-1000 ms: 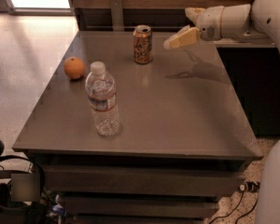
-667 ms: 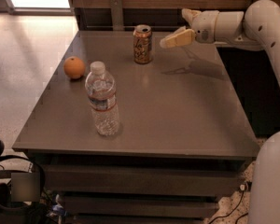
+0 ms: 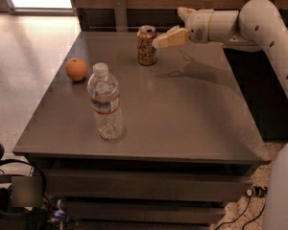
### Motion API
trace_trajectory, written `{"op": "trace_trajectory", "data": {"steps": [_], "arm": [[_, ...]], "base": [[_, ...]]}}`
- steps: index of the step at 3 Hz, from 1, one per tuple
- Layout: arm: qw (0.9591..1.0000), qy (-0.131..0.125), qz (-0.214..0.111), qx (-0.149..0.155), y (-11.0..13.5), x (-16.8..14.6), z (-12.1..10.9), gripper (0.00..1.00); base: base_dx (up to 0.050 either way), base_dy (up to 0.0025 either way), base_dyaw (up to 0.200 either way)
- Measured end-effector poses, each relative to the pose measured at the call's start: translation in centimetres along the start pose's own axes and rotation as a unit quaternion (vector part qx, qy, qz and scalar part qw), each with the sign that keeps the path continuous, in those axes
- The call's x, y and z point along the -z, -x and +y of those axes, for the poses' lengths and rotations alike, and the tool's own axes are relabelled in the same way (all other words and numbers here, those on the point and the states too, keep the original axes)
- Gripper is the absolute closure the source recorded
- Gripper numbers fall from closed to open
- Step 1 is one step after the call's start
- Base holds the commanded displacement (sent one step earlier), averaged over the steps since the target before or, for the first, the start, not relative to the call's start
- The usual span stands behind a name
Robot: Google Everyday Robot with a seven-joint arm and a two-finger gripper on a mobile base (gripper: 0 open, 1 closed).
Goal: Pick orange can
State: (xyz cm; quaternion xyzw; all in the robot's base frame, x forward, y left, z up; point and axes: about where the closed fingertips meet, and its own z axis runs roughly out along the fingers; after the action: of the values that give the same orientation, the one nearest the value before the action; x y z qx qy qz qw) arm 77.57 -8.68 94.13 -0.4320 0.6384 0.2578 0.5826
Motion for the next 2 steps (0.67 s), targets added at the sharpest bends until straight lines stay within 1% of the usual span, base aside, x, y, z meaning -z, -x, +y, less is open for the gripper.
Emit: {"op": "trace_trajectory", "data": {"steps": [1,2], "arm": [[0.9996,0.021,0.016,-0.005,0.1,-1.9,1.9,0.00],[0.9989,0.041,0.020,-0.015,-0.4,-3.8,3.1,0.00]], "base": [[0.000,0.00000,0.000],[0.000,0.00000,0.000]]}}
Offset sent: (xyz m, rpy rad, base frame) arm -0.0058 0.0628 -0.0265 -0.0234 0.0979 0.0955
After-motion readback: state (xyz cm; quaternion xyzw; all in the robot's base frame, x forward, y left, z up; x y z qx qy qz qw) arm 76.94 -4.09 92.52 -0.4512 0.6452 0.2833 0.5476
